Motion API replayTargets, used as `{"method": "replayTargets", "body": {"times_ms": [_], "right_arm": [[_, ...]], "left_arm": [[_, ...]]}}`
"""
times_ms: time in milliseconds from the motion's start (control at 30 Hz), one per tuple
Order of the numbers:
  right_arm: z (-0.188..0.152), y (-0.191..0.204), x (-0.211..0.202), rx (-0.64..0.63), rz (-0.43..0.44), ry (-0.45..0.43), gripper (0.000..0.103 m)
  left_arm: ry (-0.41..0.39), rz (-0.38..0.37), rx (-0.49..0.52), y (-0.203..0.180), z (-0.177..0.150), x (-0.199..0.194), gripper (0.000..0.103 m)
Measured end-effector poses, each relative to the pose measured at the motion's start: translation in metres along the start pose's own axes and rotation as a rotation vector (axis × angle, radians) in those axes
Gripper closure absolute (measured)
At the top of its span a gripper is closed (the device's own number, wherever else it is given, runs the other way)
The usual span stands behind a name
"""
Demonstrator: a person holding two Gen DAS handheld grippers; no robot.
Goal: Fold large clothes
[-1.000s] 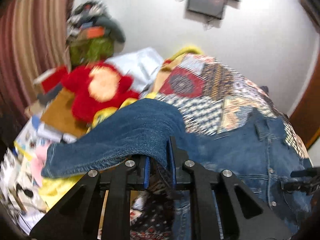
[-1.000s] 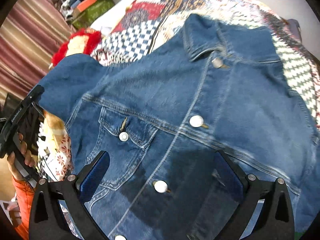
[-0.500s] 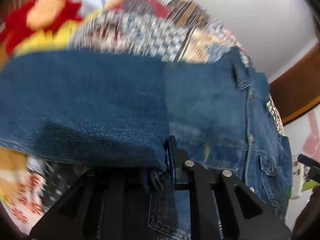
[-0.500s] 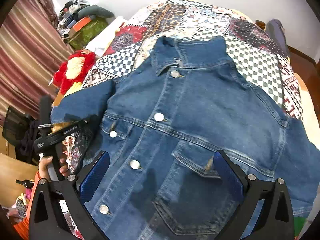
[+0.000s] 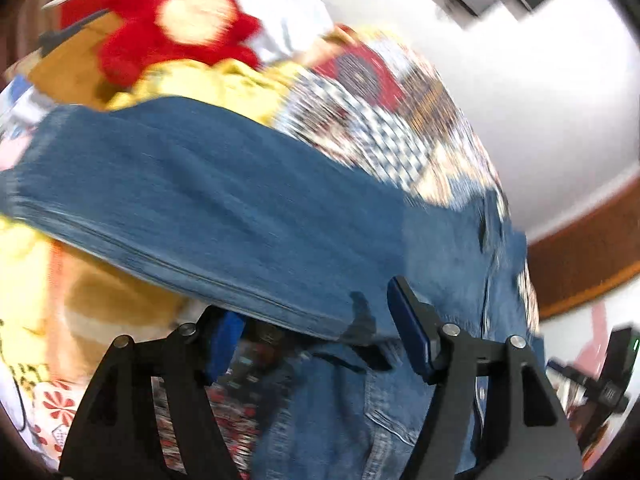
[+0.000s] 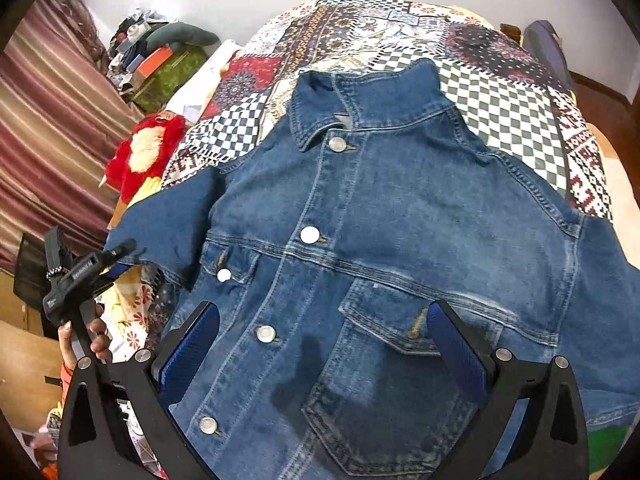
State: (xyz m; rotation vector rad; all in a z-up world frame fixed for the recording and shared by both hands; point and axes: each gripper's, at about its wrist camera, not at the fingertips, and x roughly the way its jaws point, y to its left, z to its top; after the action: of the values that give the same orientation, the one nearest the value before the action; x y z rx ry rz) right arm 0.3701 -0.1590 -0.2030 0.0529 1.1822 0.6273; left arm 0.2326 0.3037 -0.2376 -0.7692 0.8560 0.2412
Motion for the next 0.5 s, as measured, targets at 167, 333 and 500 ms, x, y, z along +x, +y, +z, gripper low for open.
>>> {"method": "replayTargets", "body": {"times_ms": [167,333,500], "right_arm": [[-0.001,0.01,-0.001,-0.02,0.013,-0.001,0.0],[-0.003,0.007,-0.006,-0.027,-0.012,-0.019,0.0],[-0.006,-0.008,-0.011,0.016,-0.005,-0.019,0.0]], "left_arm": [[-0.048,0.01,-0.093,0.041,0.016,-0.016,0.035],[-0.106,0.077,-0.052,0.038,0.021,-0.028,0.058],[-0.181,0.182,0.042,0.008,0.027,-0.043,0.082]]}}
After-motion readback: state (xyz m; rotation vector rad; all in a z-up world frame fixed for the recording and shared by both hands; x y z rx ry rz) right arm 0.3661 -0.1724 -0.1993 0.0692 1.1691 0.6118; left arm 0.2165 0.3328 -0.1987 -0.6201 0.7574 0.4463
